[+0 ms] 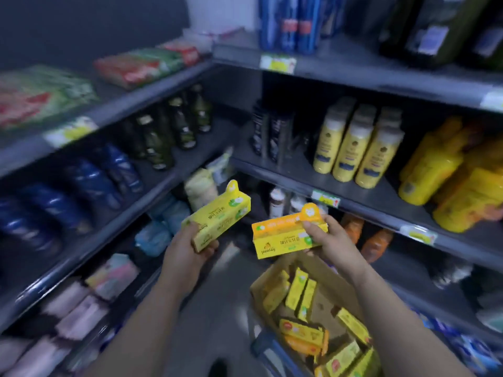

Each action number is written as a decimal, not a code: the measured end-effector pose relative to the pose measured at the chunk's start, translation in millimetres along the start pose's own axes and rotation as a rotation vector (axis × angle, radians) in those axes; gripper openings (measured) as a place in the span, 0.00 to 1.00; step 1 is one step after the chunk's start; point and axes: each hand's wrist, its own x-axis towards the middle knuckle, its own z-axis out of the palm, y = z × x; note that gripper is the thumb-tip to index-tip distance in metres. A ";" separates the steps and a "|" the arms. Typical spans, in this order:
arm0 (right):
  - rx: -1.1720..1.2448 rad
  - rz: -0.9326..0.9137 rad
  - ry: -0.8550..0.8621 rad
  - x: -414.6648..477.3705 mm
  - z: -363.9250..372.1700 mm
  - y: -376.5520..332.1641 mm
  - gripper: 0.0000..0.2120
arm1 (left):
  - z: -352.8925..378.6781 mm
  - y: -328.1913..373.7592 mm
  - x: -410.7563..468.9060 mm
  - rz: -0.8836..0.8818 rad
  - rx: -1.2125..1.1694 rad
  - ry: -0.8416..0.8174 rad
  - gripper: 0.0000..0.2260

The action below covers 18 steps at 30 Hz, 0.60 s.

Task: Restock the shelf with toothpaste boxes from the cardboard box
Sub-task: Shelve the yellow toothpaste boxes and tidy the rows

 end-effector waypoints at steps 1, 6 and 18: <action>-0.004 -0.015 -0.030 1.3 12.8 -6.8 0.12 | -13.6 8.7 -8.2 0.003 -0.047 0.035 0.07; -0.032 -0.077 -0.197 -1.4 92.5 -40.9 0.09 | -85.6 49.7 -47.0 0.090 -0.164 0.226 0.05; 0.001 -0.253 -0.552 -83.3 322.6 -105.5 0.08 | -281.5 132.6 -169.1 0.470 -0.168 0.586 0.10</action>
